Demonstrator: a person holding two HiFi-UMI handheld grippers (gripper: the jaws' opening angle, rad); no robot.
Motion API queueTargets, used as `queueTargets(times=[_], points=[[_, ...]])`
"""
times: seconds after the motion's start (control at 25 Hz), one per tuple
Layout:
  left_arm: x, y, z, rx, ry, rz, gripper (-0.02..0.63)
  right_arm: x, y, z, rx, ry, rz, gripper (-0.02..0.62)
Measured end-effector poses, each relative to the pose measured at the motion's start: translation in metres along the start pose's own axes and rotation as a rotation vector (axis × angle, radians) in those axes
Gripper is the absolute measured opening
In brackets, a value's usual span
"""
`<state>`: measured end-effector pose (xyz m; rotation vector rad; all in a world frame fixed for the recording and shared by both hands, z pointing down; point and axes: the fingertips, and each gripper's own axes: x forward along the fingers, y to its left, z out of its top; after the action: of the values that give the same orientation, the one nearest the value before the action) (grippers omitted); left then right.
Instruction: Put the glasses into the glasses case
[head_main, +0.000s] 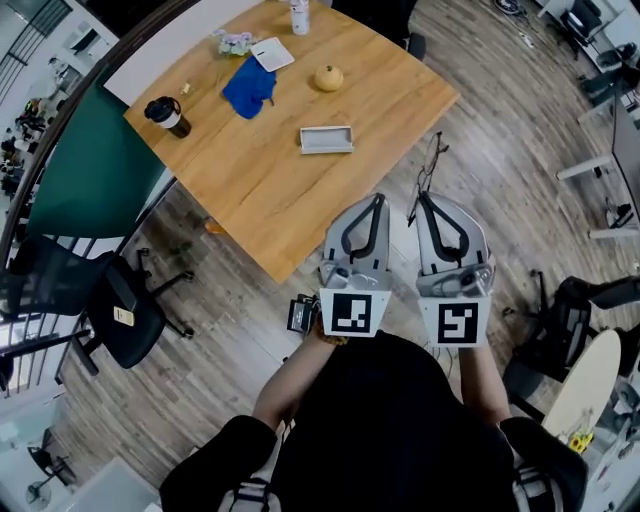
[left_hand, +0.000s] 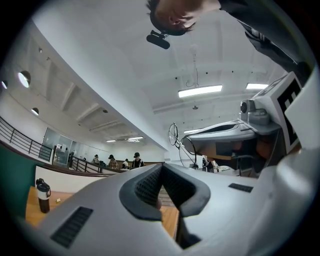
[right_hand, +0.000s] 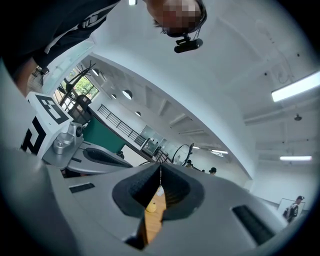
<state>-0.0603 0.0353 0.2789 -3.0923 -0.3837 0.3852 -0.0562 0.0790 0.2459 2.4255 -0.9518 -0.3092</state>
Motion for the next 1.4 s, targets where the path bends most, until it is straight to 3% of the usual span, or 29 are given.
queueTargets(times=[0.24,0.44,0.88,1.4], points=[[0.014,0.004,-0.004,0.040,0.006,0.003,0.020,0.019,-0.005,-0.006,0.034,-0.044,0.011,0.011],[0.018,0.010,-0.013,0.062,0.037,0.053,0.020,0.035,-0.007,-0.013,0.061,-0.072,0.053,0.011],[0.056,0.051,-0.034,0.149,0.085,0.278,0.020,0.107,-0.020,-0.039,0.100,-0.185,0.250,0.011],[0.127,0.061,-0.061,0.200,0.135,0.456,0.020,0.174,-0.057,-0.068,0.085,-0.293,0.452,0.011]])
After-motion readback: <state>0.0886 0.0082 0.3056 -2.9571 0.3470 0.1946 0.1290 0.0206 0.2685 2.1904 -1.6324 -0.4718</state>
